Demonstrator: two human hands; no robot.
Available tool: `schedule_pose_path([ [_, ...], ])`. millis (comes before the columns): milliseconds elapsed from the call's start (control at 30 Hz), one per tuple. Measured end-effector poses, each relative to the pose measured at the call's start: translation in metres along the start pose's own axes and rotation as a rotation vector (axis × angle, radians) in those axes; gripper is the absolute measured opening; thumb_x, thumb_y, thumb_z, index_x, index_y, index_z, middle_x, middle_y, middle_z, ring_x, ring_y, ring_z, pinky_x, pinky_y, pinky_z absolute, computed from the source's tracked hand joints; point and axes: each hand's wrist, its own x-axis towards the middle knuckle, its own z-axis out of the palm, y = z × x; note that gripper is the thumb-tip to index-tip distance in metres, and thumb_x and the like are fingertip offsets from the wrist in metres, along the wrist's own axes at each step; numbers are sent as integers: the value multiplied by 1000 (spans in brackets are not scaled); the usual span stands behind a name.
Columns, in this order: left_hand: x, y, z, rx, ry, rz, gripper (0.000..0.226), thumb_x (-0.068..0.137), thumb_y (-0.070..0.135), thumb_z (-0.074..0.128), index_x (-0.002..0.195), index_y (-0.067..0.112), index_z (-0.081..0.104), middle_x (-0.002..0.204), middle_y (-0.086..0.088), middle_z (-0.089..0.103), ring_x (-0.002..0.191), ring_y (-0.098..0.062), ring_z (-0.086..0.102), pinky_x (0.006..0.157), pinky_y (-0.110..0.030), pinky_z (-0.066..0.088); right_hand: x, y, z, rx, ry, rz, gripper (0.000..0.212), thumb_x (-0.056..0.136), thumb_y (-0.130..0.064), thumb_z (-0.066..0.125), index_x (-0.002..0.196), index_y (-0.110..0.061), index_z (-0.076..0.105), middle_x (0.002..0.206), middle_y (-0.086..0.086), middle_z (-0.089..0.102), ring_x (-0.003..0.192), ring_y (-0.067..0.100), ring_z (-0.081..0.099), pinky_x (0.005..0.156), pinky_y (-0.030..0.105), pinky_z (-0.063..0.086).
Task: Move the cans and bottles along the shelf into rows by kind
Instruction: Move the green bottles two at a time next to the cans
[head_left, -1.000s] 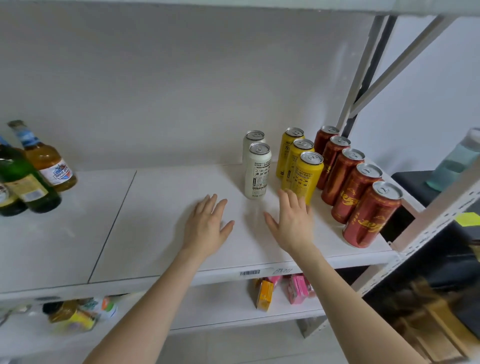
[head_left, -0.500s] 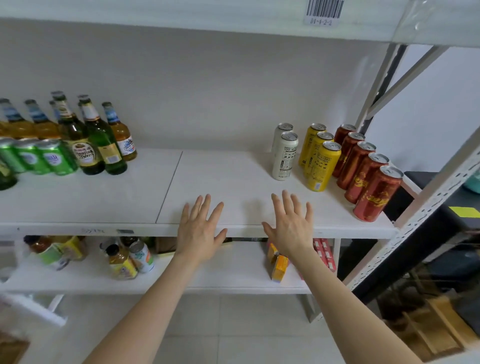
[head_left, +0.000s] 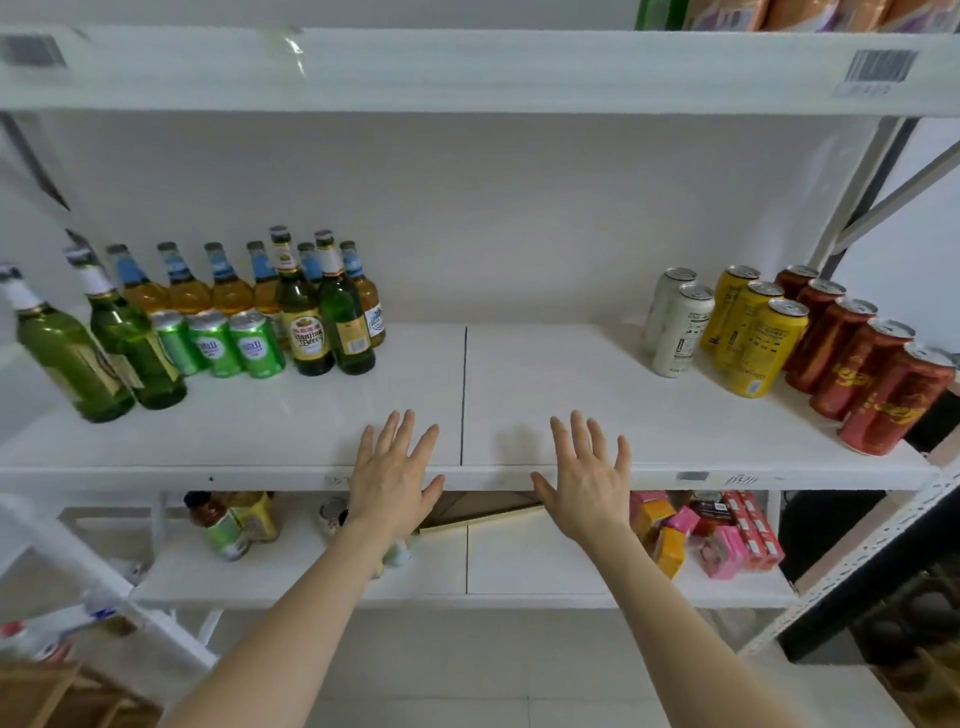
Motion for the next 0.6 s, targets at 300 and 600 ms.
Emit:
schedule_pose_path([
  [300,-6,-115,9,7,1,-26,67,99,55,33,157,28,13,166,-10,7,153,-28,3,123,-49,5,24,-118,14,26,-8,-19,76,98,-58,39,158,-21,9,167,6,10,153,27,9,120,55,8],
  [600,14,-207,23,15,4,-68,68,98,56,31,157,28,10,166,-9,5,153,-27,1,123,-48,4,77,-211,27,34,5,-54,78,97,-61,38,158,-23,8,167,6,9,153,27,8,120,55,5],
])
